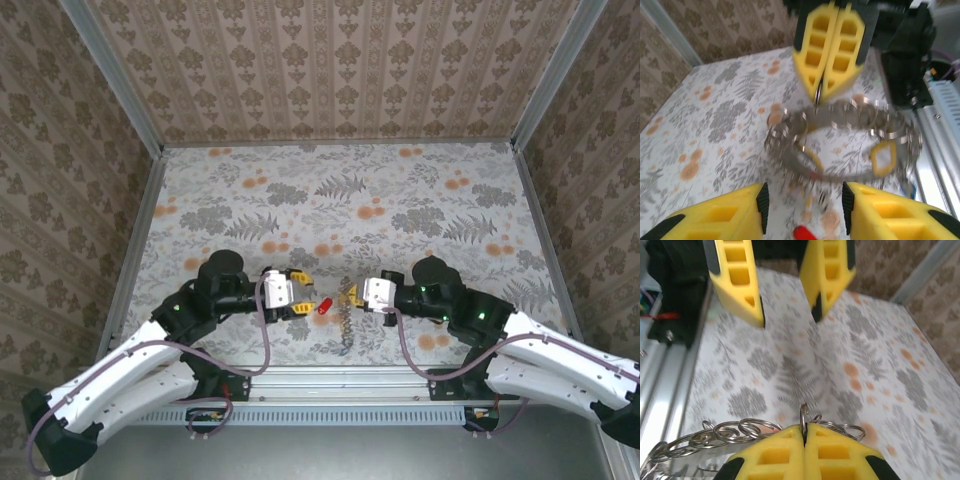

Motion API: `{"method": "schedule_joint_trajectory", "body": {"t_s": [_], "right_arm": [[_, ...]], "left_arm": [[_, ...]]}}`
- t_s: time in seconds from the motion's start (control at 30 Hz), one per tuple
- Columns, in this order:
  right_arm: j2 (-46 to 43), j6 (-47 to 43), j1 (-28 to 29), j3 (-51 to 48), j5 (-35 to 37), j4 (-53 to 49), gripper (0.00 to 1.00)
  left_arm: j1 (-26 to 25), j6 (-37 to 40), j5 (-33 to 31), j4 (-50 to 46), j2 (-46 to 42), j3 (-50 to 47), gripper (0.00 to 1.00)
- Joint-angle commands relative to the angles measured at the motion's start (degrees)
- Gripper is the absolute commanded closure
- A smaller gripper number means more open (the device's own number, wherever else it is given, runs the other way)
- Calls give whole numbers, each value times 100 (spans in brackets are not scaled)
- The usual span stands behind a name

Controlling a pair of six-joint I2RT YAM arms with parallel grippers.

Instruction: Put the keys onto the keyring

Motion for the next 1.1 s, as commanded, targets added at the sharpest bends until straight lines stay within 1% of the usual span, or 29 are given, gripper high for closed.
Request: {"method": "schedule_joint_trajectory", "body": {"t_s": [0.0, 0.13, 0.2, 0.3, 0.37, 0.43, 0.5, 0.6, 0.63, 0.73, 0.8, 0.83, 0.9, 0.97, 1.0, 1.07], "right_arm": [[-217, -693, -71, 511, 1133, -1184, 100], [-321, -1022, -141, 851, 2192, -2014, 100], [-288, -1181, -189, 965, 2593, -2350, 100], [-164, -1212, -268, 1023, 3006, -2573, 100], [-78, -1045, -302, 1017, 3048, -2605, 100], [-3, -875, -351, 973, 2988, -2565, 100], [58, -765, -406, 917, 2857, -2563, 100], [151, -718, -469, 846, 2513, -2659, 100], [199, -708, -484, 824, 2392, -2687, 100], [279, -672, -506, 725, 2045, -2662, 100], [300, -630, -531, 659, 1937, -2591, 100], [296, -600, -548, 627, 1916, -2561, 100], [269, -538, -608, 582, 1923, -2509, 100], [197, -435, -702, 531, 1950, -2420, 100], [145, -365, -768, 496, 1952, -2367, 100], [38, -243, -925, 411, 1878, -2245, 100]], "left_arm": [[-13, -95, -872, -559, 188, 288, 49], [27, -757, -1384, -932, 751, 631, 43], [88, -1185, -1505, -1140, 1122, 825, 40], [220, -1521, -1222, -1738, 1767, 1223, 39], [263, -1485, -895, -2129, 2177, 1438, 39], [288, -1421, -721, -2372, 2543, 1566, 39], [296, -1123, -443, -2555, 2818, 1688, 41], [310, -137, 62, -2661, 3126, 1834, 46], [306, 293, 197, -2599, 3186, 1847, 48], [370, 1485, 548, -2246, 3342, 1811, 49], [524, 1930, 653, -1940, 3569, 1800, 49], [615, 2159, 846, -1910, 3754, 1857, 50], [668, 2352, 794, -1896, 4168, 2018, 50], [655, 2238, 733, -1883, 4514, 2152, 49], [663, 2185, 515, -1887, 4664, 2193, 49], [633, 2196, 331, -1815, 4874, 2188, 48]]}}
